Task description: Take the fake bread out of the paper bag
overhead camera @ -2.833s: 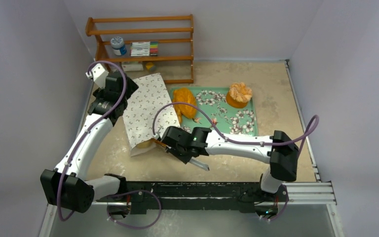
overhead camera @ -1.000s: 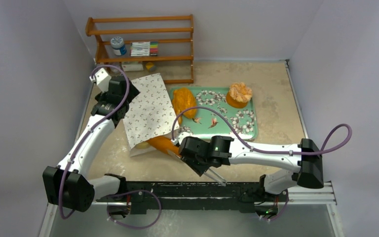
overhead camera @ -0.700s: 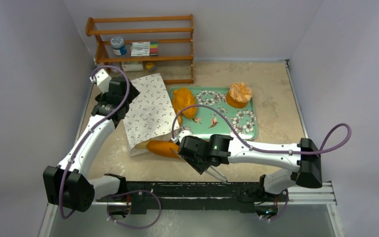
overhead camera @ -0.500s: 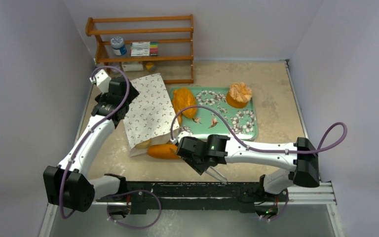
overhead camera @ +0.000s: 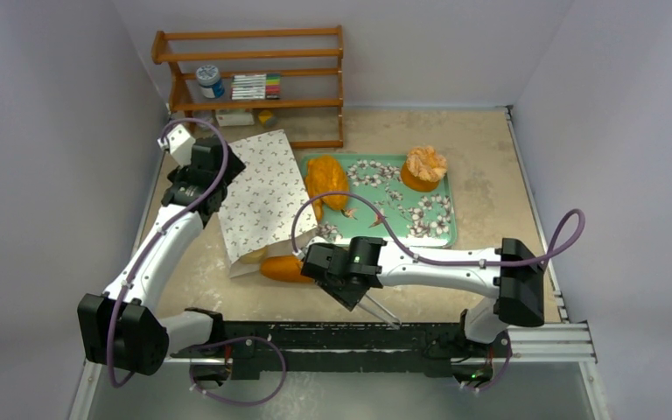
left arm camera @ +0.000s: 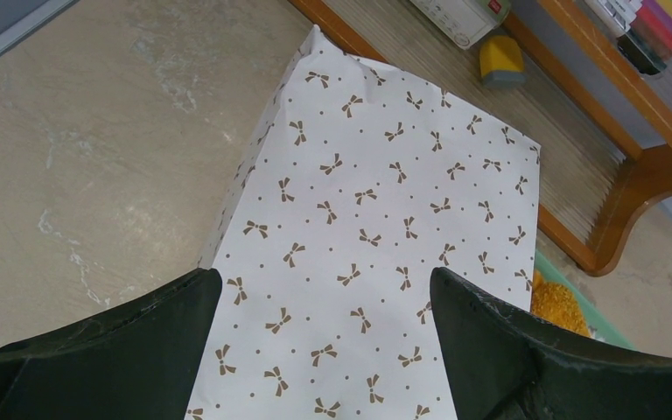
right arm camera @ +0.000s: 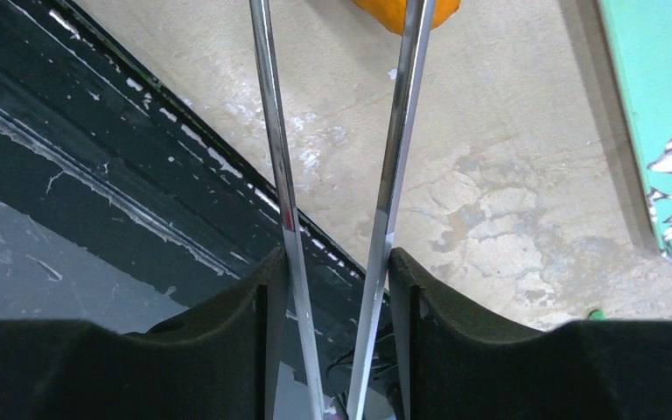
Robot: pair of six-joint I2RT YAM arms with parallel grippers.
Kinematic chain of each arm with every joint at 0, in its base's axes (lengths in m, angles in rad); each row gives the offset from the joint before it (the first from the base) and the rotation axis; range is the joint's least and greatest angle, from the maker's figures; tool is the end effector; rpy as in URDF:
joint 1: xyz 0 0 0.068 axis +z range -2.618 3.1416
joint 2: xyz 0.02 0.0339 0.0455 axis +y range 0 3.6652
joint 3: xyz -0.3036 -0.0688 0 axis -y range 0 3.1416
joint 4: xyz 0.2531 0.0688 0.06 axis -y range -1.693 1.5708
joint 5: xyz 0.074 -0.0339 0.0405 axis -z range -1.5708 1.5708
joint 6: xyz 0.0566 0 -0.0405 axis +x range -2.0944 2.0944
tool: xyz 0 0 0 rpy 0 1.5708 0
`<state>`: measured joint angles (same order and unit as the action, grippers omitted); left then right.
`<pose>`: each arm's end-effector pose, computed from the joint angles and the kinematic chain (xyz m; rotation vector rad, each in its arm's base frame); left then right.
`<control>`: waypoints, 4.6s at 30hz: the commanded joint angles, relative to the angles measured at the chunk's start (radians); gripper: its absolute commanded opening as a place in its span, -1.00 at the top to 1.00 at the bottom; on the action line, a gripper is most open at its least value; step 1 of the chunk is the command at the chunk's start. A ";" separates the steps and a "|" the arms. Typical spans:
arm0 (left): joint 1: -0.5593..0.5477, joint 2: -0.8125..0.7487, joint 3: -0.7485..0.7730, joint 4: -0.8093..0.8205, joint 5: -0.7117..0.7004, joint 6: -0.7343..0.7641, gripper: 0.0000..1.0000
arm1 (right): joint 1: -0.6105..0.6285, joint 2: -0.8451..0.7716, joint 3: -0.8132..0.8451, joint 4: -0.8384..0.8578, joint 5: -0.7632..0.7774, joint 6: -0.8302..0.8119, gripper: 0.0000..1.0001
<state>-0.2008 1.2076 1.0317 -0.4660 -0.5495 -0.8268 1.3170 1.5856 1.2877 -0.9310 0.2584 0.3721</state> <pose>0.2702 -0.0248 0.3389 -0.9226 1.8939 -0.0016 0.0962 0.3131 0.2789 -1.1841 2.4512 0.1165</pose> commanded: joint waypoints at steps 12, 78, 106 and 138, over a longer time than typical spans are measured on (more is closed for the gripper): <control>0.020 -0.025 -0.016 0.053 0.031 0.005 -0.82 | 0.078 0.030 0.150 0.023 -0.188 0.020 0.16; 0.020 -0.027 -0.048 0.061 0.044 -0.007 -0.82 | 0.002 0.083 0.081 0.181 -0.250 -0.101 -0.03; 0.022 -0.030 -0.091 0.078 0.051 -0.015 -0.82 | 0.030 0.042 -0.205 0.458 -0.280 -0.070 -0.82; 0.031 -0.008 -0.094 0.094 0.049 -0.014 -0.82 | 0.041 -0.029 -0.219 0.438 -0.228 -0.039 0.72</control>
<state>-0.1768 1.1969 0.9066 -0.4057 -0.5003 -0.8291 1.3556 1.6344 1.0153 -0.4393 0.0139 0.3218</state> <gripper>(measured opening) 0.910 0.348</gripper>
